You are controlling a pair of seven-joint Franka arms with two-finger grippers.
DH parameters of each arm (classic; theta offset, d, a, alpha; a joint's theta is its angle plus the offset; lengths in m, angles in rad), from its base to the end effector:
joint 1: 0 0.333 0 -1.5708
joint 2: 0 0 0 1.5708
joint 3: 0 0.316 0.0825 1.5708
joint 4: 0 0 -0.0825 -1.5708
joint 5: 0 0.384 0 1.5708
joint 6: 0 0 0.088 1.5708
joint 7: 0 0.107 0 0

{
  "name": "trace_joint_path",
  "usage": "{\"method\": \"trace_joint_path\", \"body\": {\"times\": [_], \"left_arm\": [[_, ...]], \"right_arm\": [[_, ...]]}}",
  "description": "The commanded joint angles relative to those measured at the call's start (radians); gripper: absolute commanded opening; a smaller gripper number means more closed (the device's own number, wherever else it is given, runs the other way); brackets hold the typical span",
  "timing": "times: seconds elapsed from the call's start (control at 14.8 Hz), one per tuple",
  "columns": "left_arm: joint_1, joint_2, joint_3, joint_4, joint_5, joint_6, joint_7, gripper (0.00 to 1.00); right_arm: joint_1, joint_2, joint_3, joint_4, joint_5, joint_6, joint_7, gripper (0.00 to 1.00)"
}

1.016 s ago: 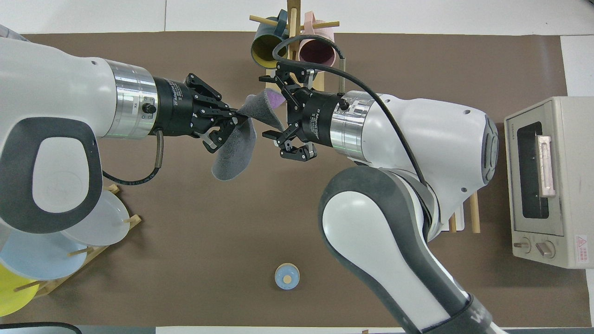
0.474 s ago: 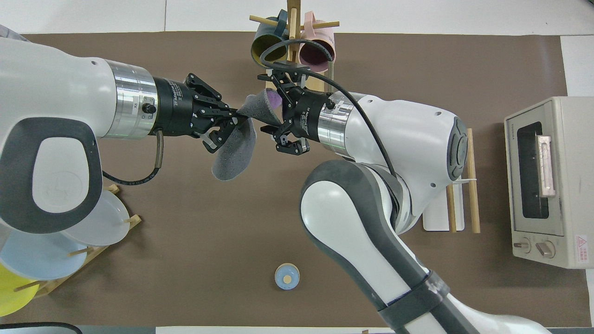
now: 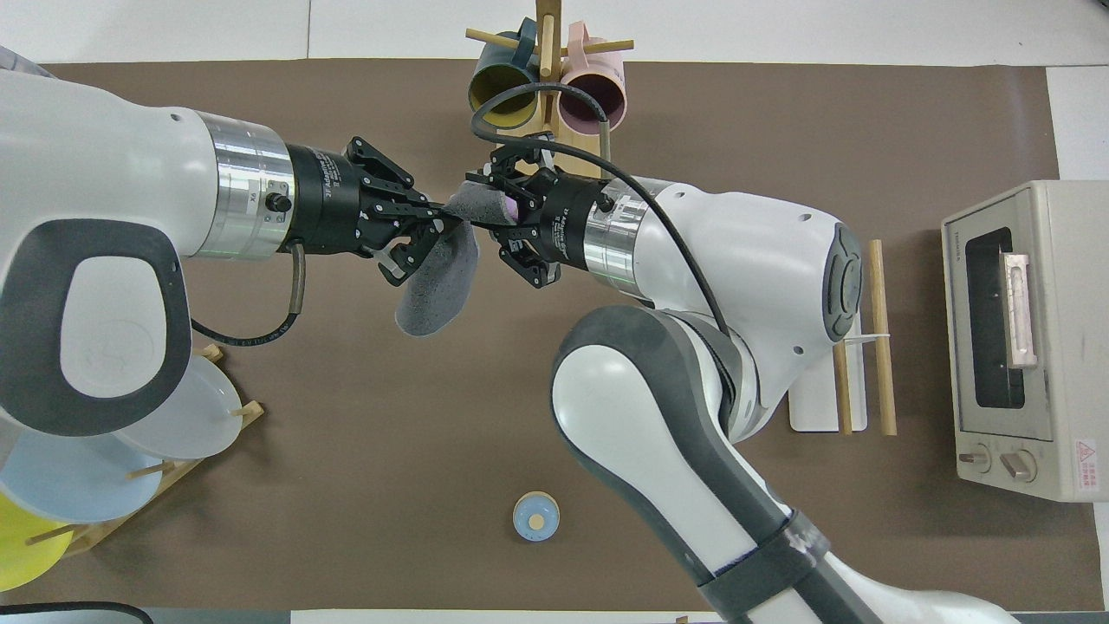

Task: Fold towel and hang on rack
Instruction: 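Grasp the towel with the right gripper from the left gripper, then carry the towel with the right gripper while the left gripper withdraws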

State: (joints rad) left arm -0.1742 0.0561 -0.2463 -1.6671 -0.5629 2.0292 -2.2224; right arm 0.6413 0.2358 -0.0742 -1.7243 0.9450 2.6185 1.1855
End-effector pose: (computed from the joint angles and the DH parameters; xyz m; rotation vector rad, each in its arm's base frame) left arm 0.5453 -0.2729 0.6017 1.4521 2.2120 -0.6310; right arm 0.5743 0.3492 0.5128 -1.7789 1.3410 0.1793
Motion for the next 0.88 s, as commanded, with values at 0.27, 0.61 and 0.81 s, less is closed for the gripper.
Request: {"method": "trace_joint_path", "body": {"times": [0.27,0.61,0.81], "left_arm": [[-0.014,-0.033,0.009,-0.033,0.015,0.016,-0.02,0.0],[-0.014,-0.036,0.009,-0.042,0.035,0.016,-0.022,0.99],[-0.014,-0.044,0.007,-0.046,0.061,0.016,-0.02,1.0]], "right_arm": [[-0.009,-0.001,0.001,-0.008,0.029,-0.021,-0.107,0.0],[-0.067,-0.009,-0.007,-0.004,0.015,-0.128,-0.185,0.0],[-0.072,-0.012,-0.009,-0.008,-0.014,-0.15,-0.248,0.0]]}}
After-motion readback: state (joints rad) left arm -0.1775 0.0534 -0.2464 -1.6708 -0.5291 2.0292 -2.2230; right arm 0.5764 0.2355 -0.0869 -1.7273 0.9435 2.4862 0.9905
